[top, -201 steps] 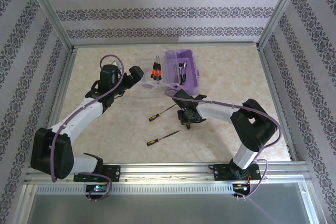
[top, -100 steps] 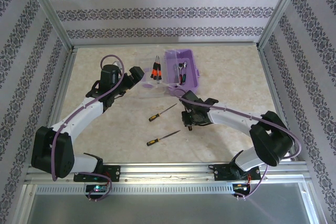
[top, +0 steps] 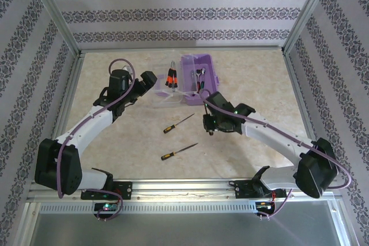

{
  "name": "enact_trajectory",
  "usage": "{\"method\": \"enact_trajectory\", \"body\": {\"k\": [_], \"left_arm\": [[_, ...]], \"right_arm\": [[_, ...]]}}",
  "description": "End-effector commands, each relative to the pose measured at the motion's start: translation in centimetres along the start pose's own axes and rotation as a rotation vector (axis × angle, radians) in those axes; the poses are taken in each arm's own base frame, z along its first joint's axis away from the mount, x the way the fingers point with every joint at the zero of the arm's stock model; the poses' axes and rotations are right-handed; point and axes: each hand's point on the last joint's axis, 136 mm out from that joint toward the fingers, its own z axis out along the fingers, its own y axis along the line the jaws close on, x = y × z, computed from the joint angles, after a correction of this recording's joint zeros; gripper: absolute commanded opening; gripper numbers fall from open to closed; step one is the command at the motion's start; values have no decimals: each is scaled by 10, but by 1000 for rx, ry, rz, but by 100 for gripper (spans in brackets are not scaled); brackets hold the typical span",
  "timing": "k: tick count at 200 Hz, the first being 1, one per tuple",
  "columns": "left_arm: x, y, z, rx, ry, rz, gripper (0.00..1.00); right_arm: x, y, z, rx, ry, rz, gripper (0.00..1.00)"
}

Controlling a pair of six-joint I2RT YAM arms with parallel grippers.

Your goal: Pack the tool kit

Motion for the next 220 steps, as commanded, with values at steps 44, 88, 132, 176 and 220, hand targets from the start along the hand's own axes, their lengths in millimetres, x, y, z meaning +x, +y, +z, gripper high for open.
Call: {"method": "enact_trajectory", "body": {"k": [44, 88, 132, 176, 220], "left_arm": [[-67, 21, -28, 4, -179, -109, 100], [-69, 24, -27, 24, -168, -150, 100], [-68, 25, -24, 27, -159, -157, 100], [-65, 26, -20, 27, -142, -167, 100], [-66, 25, -22, 28, -150, -165, 100]], "right_arm": [[-134, 38, 20, -68, -126, -41, 19], [-194, 27, 58, -78, -112, 3, 19], [-210, 30, 96, -154, -51, 38, 18], [-208, 43, 109, -206, -15, 35, 19], [-205, 44, 119, -249, -3, 108, 21]]}}
